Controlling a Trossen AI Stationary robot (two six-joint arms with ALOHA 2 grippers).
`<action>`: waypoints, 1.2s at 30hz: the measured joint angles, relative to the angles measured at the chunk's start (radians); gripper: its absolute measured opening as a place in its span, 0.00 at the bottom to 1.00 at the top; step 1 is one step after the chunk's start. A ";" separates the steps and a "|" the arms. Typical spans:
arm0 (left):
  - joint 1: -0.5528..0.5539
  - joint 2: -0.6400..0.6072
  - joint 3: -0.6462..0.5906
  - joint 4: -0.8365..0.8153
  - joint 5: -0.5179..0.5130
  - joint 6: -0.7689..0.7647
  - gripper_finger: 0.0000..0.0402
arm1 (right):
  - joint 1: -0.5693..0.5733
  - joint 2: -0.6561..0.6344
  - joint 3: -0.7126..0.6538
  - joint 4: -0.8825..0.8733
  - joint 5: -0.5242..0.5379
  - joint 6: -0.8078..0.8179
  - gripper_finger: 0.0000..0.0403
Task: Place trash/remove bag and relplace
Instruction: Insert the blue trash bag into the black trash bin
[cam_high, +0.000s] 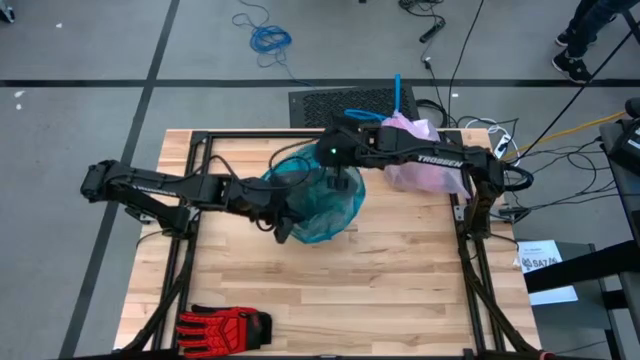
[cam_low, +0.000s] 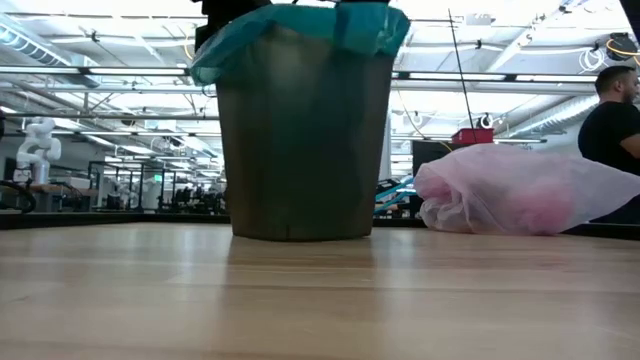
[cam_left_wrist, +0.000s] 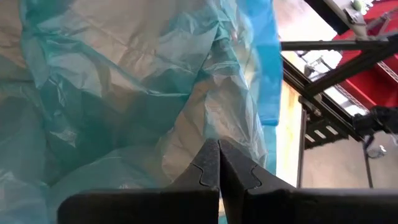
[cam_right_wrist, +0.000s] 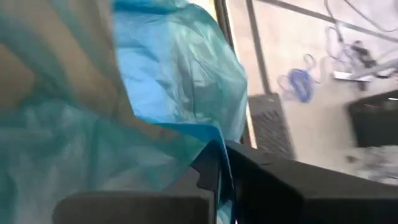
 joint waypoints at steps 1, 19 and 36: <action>-0.002 0.000 0.000 0.003 0.009 0.008 0.00 | -0.008 -0.002 0.000 0.016 -0.029 0.018 0.02; -0.070 0.001 -0.001 0.017 0.043 0.015 0.00 | -0.228 -0.005 0.000 -0.093 -0.364 0.336 0.00; -0.069 0.000 0.000 0.014 -0.024 -0.012 0.00 | -0.183 -0.005 0.000 -0.374 -0.601 0.414 0.00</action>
